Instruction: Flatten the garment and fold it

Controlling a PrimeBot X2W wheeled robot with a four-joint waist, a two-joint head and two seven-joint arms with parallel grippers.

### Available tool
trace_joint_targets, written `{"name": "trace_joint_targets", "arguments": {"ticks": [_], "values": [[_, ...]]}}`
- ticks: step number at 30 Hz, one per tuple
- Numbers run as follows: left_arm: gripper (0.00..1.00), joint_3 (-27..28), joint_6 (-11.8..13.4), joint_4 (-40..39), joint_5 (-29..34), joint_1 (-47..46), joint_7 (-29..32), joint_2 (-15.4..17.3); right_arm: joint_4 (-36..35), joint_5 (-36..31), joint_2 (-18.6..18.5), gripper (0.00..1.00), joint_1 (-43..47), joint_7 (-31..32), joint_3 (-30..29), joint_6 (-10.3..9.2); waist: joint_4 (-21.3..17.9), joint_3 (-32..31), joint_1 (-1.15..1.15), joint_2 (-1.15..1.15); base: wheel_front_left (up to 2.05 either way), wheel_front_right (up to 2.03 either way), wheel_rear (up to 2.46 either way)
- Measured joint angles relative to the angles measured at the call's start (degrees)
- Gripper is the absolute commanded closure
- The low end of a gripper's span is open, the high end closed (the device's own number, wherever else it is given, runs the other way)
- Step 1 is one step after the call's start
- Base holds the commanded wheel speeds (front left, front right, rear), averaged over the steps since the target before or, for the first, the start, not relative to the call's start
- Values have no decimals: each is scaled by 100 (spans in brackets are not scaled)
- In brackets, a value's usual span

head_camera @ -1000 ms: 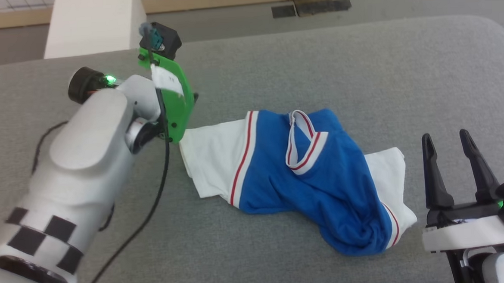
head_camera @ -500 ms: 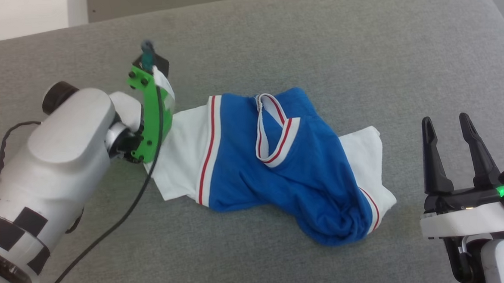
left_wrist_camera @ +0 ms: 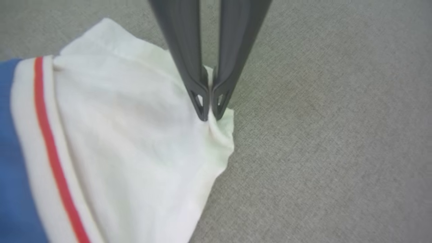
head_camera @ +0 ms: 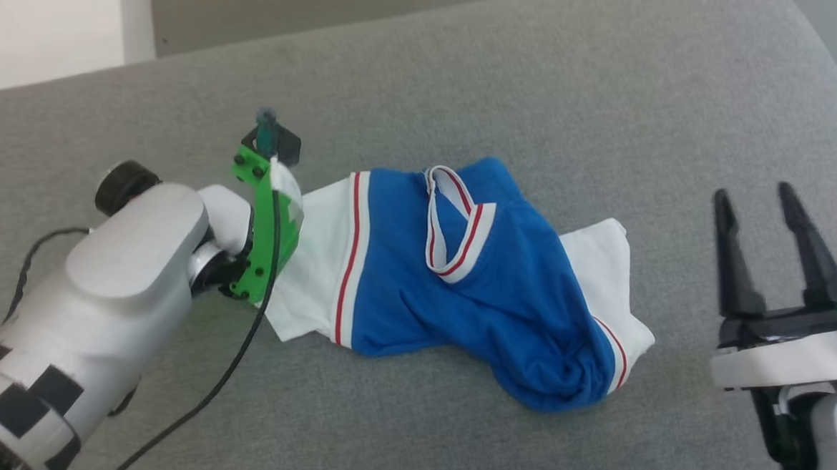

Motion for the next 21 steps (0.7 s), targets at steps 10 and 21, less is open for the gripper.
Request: {"name": "trace_joint_targets", "arguments": {"ticks": [10, 21], "values": [[100, -26, 0, -483, -508, 425, -1318, 611, 25, -532, -8, 0, -216, 0, -653, -1, 397, -758, 0, 0, 0, 0, 0], [100, -8, 0, -812, -565, 850, -1807, 1092, 1456, -300, -1540, 0, -1362, 883, 861, -1, 906, -1164, -1, 0, 0, 0, 0]]}}
